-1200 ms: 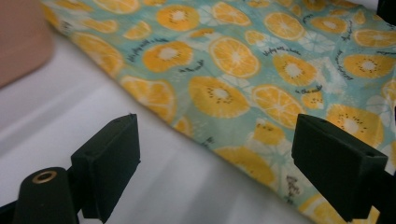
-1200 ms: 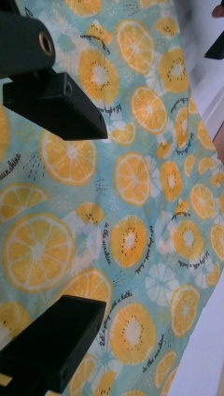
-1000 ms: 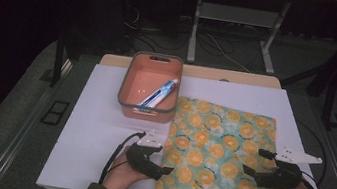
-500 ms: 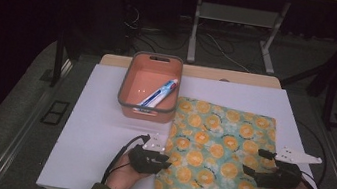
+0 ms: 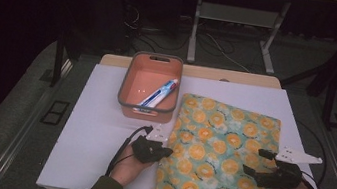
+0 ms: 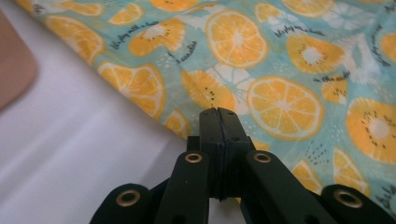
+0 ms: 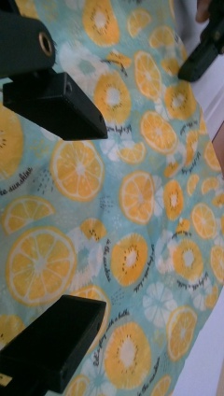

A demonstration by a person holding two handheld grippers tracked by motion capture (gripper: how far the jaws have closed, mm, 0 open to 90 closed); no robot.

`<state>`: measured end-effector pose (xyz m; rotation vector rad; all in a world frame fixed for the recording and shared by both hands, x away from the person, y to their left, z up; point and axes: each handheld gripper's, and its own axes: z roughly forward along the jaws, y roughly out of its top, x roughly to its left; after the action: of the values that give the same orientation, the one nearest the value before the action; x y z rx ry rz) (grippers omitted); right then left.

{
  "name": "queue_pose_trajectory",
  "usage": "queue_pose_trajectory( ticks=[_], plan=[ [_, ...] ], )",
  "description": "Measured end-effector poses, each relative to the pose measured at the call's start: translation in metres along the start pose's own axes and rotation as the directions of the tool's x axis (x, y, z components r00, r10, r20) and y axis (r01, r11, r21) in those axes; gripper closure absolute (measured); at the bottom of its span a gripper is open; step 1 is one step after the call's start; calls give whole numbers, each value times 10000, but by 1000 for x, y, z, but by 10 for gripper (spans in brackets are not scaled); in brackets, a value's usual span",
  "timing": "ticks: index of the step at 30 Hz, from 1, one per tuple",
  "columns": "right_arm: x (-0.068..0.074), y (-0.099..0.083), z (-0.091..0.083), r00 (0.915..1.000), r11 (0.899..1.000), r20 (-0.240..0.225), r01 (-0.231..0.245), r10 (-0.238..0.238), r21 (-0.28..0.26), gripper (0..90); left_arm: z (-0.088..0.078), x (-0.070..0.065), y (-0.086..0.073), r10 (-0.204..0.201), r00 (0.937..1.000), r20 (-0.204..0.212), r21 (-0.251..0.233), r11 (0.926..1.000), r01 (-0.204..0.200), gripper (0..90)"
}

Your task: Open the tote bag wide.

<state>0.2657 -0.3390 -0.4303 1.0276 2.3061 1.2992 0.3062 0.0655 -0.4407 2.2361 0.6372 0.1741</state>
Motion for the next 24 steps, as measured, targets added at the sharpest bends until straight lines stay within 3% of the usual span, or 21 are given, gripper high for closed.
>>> queue_pose_trajectory(
  ticks=[10,14,15,16,20,24],
  plan=[
    [0,0,0,10000,10000,-17,-40,40,-8,139,27,35,24,-295,9983,-510,-261,9993,282,896],
    [0,-1,-1,10000,10000,-9,-54,54,-13,139,31,40,27,-638,9963,-584,-606,9963,602,887],
    [-1,-1,-1,10000,10000,-14,-54,54,-17,139,31,40,27,-686,9952,-699,-600,9961,644,852],
    [-1,-1,-1,10000,10000,-21,-75,75,-21,139,29,39,27,-725,9934,-892,-572,9961,675,752],
    [-1,-1,-2,10000,10000,-5,-61,61,-42,139,13,36,26,-1072,9908,-824,-810,9916,1006,548],
    [-1,-1,-2,10000,10000,18,-37,37,-10,139,-5,22,22,-1085,9915,-712,-737,9919,1033,417]
  ],
)
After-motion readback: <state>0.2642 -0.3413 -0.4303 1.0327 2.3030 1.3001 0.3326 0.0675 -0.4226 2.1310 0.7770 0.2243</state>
